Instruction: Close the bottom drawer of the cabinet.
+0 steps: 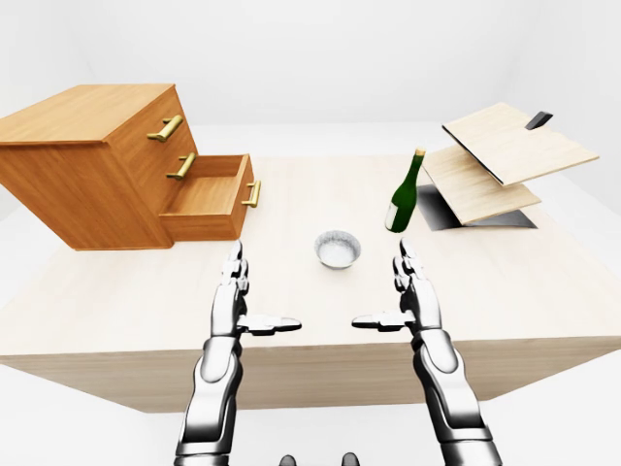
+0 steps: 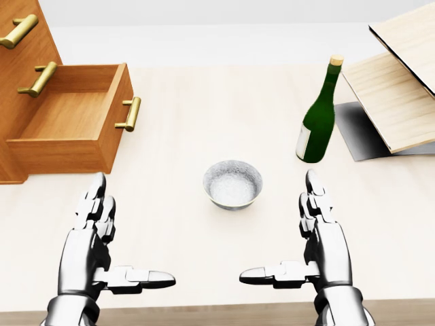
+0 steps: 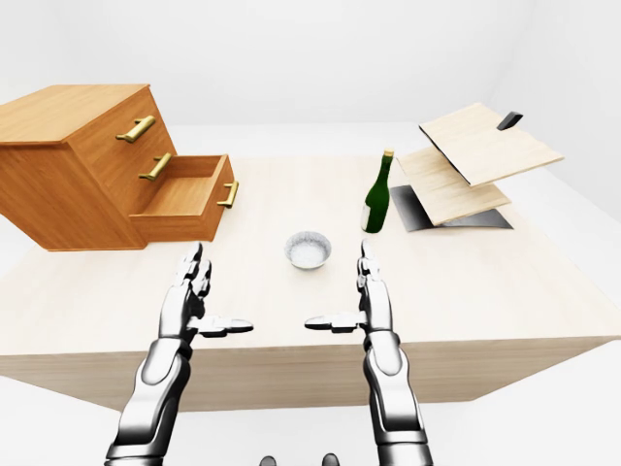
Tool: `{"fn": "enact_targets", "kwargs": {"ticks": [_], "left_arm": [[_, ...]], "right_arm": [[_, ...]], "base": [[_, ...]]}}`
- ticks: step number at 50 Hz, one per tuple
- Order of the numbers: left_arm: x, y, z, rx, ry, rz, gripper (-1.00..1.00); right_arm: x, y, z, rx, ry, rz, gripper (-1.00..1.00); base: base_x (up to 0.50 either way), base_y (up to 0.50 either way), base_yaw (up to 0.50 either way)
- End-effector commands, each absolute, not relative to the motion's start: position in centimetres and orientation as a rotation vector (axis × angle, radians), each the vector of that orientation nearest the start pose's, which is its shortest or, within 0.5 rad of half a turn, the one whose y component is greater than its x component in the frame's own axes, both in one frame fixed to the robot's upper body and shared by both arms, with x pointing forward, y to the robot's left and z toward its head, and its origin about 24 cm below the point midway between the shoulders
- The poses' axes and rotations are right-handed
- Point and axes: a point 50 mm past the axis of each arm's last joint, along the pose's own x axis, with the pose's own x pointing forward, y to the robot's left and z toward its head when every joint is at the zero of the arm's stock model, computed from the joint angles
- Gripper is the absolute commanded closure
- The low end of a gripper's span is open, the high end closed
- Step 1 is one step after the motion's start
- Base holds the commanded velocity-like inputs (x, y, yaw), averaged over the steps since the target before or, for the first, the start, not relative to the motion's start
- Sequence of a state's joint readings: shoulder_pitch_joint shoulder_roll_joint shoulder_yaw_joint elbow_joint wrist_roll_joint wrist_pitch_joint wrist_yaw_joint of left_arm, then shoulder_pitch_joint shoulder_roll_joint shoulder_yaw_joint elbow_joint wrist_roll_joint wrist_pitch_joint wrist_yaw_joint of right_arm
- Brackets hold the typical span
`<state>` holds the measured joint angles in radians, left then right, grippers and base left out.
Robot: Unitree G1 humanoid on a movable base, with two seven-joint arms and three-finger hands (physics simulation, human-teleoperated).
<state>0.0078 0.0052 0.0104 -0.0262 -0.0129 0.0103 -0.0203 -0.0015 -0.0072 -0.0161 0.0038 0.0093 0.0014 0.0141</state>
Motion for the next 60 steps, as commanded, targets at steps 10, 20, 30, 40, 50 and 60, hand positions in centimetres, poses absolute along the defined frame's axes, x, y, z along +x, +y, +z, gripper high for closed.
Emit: {"fn": "enact_targets", "kwargs": {"ticks": [10, 20, 30, 40, 50, 60], "left_arm": [[24.7, 15.4, 5.6, -0.07, -0.044, -0.062, -1.0], [24.8, 15.4, 5.7, -0.077, -0.049, -0.06, -1.0], [24.8, 15.6, 5.8, -0.079, -0.05, -0.054, -1.0], [24.8, 15.5, 5.8, -0.078, -0.049, -0.053, -1.0], [24.8, 15.5, 5.6, -0.077, -0.048, -0.054, -1.0], [24.8, 15.4, 5.5, -0.077, -0.047, -0.056, -1.0]], "right_arm": [[25.4, -15.9, 3.7, 0.007, 0.02, 0.004, -1.0], [25.5, -18.7, 7.1, 0.039, -0.097, -0.127, -1.0], [24.7, -22.9, 10.7, 0.105, -0.228, -0.394, -1.0], [23.5, -25.6, 12.4, 0.154, -0.309, -0.524, -1.0], [23.5, -25.4, 12.3, 0.16, -0.304, -0.507, -1.0], [23.6, -25.2, 12.3, 0.151, -0.301, -0.487, -1.0]], "base": [[0.0, 0.0, 0.0], [0.0, 0.0, 0.0], [0.0, 0.0, 0.0], [0.0, 0.0, 0.0], [0.0, 0.0, 0.0], [0.16, 0.0, 0.0]]}}
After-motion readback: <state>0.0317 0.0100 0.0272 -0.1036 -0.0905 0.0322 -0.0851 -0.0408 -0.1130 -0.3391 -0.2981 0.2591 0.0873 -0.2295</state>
